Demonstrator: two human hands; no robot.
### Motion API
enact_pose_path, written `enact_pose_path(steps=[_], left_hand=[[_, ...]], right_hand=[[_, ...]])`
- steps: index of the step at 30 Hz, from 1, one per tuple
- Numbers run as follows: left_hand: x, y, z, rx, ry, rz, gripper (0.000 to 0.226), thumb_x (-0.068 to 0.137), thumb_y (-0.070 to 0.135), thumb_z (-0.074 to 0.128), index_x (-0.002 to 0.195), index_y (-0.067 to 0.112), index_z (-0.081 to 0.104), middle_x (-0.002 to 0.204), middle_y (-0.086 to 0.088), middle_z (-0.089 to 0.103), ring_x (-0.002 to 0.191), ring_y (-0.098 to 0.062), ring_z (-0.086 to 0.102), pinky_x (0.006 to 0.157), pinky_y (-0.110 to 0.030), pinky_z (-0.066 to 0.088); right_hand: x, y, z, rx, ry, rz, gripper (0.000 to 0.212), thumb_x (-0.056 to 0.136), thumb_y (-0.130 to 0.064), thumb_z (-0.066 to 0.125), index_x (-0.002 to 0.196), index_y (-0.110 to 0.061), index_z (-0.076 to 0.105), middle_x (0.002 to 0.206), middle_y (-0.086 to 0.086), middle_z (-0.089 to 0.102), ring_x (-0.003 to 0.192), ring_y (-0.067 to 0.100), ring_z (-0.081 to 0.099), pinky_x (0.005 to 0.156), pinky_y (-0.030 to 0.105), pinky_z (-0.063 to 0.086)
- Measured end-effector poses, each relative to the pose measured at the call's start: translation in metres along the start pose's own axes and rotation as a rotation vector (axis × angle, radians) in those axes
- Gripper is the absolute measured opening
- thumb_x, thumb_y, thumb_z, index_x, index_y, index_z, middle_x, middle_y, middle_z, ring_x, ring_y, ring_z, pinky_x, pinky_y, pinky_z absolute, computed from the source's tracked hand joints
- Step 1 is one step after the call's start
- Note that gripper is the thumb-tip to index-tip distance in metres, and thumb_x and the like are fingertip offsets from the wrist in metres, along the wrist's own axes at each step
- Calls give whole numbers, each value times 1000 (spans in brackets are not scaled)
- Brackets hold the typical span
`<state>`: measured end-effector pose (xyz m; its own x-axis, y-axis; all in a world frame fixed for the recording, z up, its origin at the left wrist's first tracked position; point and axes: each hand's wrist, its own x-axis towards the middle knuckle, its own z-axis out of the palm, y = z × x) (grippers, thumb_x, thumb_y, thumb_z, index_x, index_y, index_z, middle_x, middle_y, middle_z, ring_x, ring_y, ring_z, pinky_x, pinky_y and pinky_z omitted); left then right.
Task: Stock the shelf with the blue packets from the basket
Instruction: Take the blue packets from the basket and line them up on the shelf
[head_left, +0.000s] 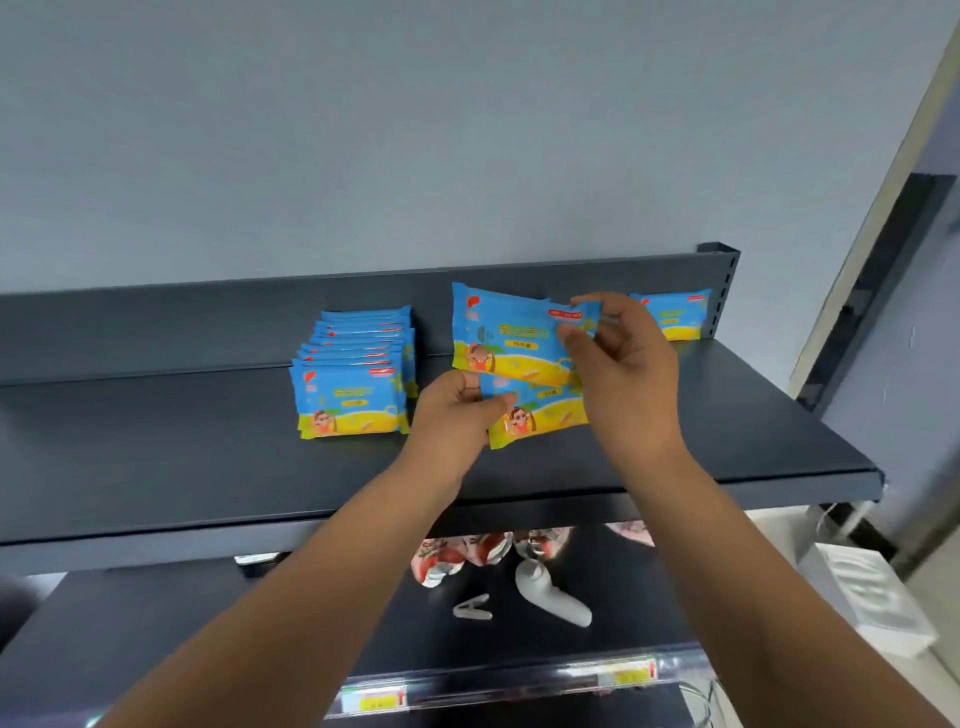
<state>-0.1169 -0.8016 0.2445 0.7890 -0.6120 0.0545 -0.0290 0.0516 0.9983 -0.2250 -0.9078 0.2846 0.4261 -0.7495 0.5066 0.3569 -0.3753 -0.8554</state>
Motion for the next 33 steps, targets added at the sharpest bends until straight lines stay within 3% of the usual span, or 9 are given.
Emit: enact_pose_path(steps=[4,11,14,16,19,21,25,28,33], left_hand=[[24,-13,23,21,61,-1,16,90,3,76,103,11,74,102,-3,80,98,-20,77,89,-45,62],[42,-30,23,400,235,185,18,93,18,75,108,21,64,101,11,70,97,-8,68,84,-31,59],[48,-32,18,645,299,287,17,92,24,74,102,20,60,98,6,61,91,-14,60,71,-30,47],[53,-33,16,744,341,313,21,91,28,75,104,18,62,103,1,58,90,-18,58,72,-33,46],[59,-34,11,711,364,283,23,91,30,74,105,17,60,106,1,60,91,-18,61,75,-36,51],[62,-37,7,686,357,287,19,93,30,72,99,18,58,102,1,64,90,-18,63,77,-40,54],[65,-38,2,669,329,261,27,94,33,71,109,18,55,107,4,63,95,-14,61,77,-32,49],[67,-37,0,611,321,192,37,95,34,70,122,14,54,111,4,64,100,-14,60,81,-30,46],[65,-39,-3,624,319,215,17,100,30,64,106,14,63,101,1,68,91,-16,64,78,-37,54]], right_hand=[[19,12,-25,41,25,32,17,95,-8,69,102,-24,69,91,20,74,82,29,68,75,56,59],[36,28,-42,101,67,64,16,97,-2,67,108,-14,69,77,4,71,78,16,68,75,45,59],[37,37,-43,104,54,90,16,97,-4,67,109,-14,69,94,22,73,94,26,73,84,59,60],[40,41,-43,90,48,94,16,97,-4,67,111,-13,68,91,16,75,95,25,74,85,60,59],[46,44,-41,68,56,72,15,97,-5,68,110,-13,69,70,6,63,82,22,63,78,57,57],[48,46,-38,78,69,61,15,96,-6,68,108,-16,70,74,16,63,82,26,63,77,59,57],[49,49,-33,111,71,68,17,97,-3,67,108,-16,69,84,3,76,94,29,75,82,52,59],[49,54,-31,123,73,51,17,98,1,65,114,-4,66,71,-13,70,81,9,73,79,36,60],[40,67,-27,47,6,86,18,95,3,67,111,-5,68,77,-9,73,81,9,71,80,34,62]])
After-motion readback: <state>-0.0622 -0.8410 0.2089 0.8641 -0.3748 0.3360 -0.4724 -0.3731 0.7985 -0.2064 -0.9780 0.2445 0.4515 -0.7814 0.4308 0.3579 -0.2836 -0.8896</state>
